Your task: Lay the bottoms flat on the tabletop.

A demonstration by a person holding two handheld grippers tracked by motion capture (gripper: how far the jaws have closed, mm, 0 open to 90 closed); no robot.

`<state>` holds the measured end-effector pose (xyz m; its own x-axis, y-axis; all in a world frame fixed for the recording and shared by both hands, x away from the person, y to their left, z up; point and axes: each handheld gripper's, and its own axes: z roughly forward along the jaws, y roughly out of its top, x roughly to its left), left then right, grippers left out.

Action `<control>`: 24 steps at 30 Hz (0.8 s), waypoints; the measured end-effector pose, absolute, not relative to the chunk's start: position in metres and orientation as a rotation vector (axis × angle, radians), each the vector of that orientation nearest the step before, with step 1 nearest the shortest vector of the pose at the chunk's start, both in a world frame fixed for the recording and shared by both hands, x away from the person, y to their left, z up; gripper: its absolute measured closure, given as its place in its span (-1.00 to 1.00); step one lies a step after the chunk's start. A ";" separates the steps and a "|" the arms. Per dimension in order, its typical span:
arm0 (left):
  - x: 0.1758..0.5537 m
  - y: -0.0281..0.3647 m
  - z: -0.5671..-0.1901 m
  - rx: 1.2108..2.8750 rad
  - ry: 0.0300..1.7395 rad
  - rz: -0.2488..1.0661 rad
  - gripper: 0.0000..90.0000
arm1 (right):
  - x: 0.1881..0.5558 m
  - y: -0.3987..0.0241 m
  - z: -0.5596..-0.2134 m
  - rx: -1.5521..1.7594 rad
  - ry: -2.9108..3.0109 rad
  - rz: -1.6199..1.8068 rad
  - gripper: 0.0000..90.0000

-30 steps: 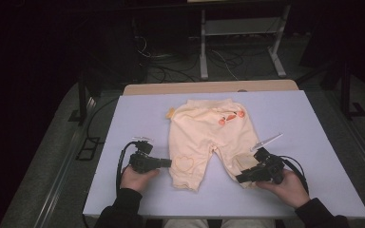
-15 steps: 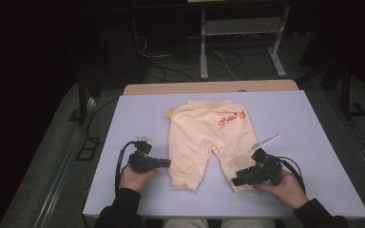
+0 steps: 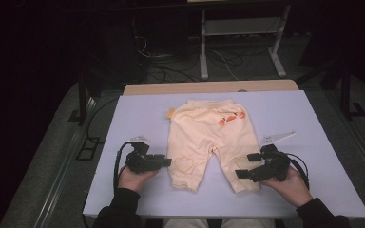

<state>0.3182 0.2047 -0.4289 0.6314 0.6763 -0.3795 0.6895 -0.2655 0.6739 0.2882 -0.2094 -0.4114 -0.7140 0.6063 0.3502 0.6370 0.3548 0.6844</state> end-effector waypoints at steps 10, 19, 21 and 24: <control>0.313 0.214 -0.418 1.936 0.991 0.087 -0.68 | 0.290 -0.229 -0.406 -1.263 -2.586 -1.370 -1.00; 0.306 0.220 -0.411 1.874 0.934 0.156 -0.99 | 0.285 -0.248 -0.401 -1.334 -2.580 -1.447 -1.00; 0.305 0.221 -0.411 1.882 0.930 0.155 -1.00 | 0.284 -0.250 -0.402 -1.340 -2.582 -1.449 -1.00; 0.302 0.222 -0.412 1.891 0.928 0.168 -1.00 | 0.281 -0.254 -0.404 -1.352 -2.576 -1.473 -1.00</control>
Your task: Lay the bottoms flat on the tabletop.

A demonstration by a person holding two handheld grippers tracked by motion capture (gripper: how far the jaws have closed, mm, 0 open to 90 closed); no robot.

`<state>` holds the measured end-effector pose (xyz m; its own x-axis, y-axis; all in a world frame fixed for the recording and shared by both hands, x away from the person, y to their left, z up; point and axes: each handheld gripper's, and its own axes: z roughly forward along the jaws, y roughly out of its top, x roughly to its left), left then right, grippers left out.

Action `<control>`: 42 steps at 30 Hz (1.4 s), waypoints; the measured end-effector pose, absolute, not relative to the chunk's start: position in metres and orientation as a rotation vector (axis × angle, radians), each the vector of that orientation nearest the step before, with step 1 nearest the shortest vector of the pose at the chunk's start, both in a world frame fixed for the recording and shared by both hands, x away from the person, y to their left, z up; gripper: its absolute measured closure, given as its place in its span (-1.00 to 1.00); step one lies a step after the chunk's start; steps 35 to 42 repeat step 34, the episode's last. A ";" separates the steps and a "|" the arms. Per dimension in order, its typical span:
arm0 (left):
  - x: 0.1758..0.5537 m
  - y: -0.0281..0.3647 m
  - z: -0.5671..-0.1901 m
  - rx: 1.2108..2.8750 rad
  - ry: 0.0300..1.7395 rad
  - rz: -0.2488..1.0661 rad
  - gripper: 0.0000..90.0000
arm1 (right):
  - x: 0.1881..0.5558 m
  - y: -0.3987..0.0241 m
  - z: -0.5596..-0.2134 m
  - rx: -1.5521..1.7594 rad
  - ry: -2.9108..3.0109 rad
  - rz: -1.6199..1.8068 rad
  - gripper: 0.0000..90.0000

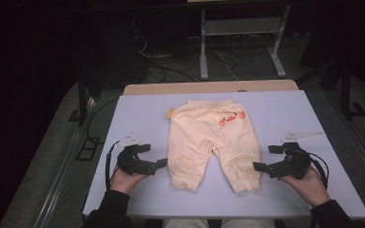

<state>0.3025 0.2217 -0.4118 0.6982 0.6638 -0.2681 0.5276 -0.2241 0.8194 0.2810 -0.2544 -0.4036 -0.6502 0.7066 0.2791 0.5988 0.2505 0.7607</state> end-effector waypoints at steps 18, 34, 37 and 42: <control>0.282 0.239 -0.420 1.838 0.896 0.245 -1.00 | 0.261 -0.273 -0.418 1.246 2.255 1.384 -1.00; 0.273 0.235 -0.428 1.887 0.825 0.290 -1.00 | 0.260 -0.281 -0.434 1.204 2.233 1.394 -1.00; 0.273 0.235 -0.428 1.887 0.825 0.290 -1.00 | 0.260 -0.281 -0.434 1.204 2.233 1.394 -1.00; 0.273 0.235 -0.428 1.887 0.825 0.290 -1.00 | 0.260 -0.281 -0.434 1.204 2.233 1.394 -1.00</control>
